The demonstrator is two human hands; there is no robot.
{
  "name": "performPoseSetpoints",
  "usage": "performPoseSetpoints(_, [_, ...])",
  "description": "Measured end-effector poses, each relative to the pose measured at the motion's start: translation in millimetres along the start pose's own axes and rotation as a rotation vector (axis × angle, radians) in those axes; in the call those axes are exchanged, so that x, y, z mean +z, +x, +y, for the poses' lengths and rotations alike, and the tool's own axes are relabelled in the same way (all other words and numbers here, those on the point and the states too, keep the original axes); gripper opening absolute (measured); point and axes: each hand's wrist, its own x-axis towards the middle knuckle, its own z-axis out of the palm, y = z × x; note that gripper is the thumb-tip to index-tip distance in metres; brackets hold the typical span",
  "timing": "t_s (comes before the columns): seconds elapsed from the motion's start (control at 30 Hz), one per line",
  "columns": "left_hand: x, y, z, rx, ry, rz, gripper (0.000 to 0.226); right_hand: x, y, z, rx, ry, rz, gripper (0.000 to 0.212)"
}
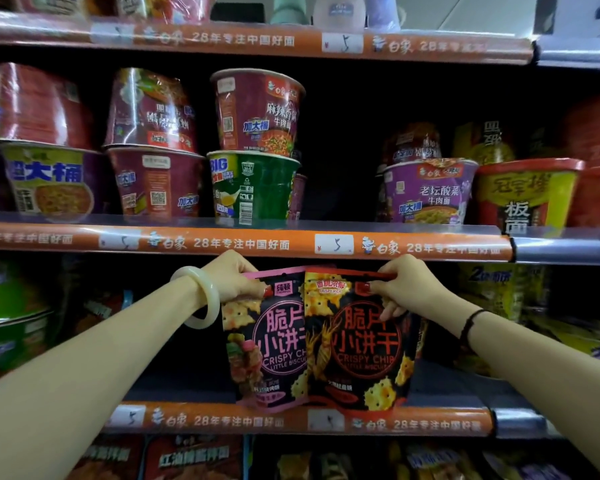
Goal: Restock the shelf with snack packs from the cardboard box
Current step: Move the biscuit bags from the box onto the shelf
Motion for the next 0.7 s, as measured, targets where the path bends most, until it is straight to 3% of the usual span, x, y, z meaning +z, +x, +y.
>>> performPoseSetpoints(0.23, [7, -3, -21, -0.005, -0.167, 0.048, 0.008, -2, -3, 0, 0.026, -0.107, 0.057, 0.029])
performPoseSetpoints(0.37, [8, -1, -20, 0.014, -0.226, 0.082, 0.004, -6, -2, -3, 0.041, -0.108, -0.021, 0.019])
performPoseSetpoints(0.6, [13, 2, -21, 0.008, -0.29, 0.055, 0.007, -2, -14, -1, 0.087, -0.158, 0.103, 0.054])
performPoseSetpoints(0.7, [10, 1, -24, -0.019, -0.26, -0.018, 0.005, 0, -15, 2, 0.1, -0.22, 0.146, 0.055])
